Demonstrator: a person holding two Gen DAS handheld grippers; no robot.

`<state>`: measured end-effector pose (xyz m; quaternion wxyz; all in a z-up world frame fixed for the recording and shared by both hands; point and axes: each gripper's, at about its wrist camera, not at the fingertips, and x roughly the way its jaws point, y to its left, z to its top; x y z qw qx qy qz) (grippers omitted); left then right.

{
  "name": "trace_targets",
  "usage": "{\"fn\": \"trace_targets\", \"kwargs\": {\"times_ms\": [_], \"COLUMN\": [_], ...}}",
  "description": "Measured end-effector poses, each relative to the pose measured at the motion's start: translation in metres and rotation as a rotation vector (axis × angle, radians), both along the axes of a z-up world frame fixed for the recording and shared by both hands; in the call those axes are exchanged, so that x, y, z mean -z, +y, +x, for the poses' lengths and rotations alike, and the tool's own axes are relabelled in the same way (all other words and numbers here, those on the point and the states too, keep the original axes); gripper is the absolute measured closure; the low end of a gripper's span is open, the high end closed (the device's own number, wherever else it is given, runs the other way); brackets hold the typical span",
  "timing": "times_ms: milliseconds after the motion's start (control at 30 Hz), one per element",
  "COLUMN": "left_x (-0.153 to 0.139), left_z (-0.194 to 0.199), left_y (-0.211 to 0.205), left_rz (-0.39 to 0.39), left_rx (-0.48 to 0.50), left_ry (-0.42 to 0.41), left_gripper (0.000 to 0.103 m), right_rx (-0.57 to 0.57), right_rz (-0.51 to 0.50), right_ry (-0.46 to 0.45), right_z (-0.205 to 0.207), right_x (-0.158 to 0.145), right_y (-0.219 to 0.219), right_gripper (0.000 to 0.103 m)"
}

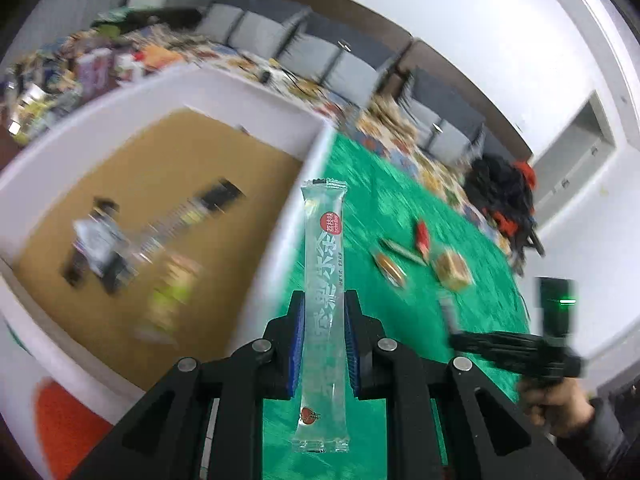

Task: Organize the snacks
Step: 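Carry both sticks over the white box and open both grippers inside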

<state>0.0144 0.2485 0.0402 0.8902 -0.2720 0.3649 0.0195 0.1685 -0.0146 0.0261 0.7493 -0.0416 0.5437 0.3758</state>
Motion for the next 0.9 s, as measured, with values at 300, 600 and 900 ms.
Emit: {"fn": "trace_targets", "kwargs": {"times_ms": [300,600,900], "left_x": [-0.007,0.026,0.012], "left_z": [0.003,0.0,-0.023], "left_y": [0.109,0.133,0.072], "left_rz": [0.126,0.262,0.235], "left_rx": [-0.196,-0.271,-0.236], "left_ry": [0.061,0.179,0.05], "left_gripper": [0.085,0.016,0.007], "right_rx": [-0.099,-0.007,0.255], "right_rz": [0.344,0.381,0.008], "right_ry": [-0.028,-0.023,-0.374], "right_z": [-0.015,-0.004,0.007], "right_x": [-0.115,-0.096,-0.015], "right_y": [0.134,0.168,-0.018], "right_gripper": [0.085,0.038,0.031]}}
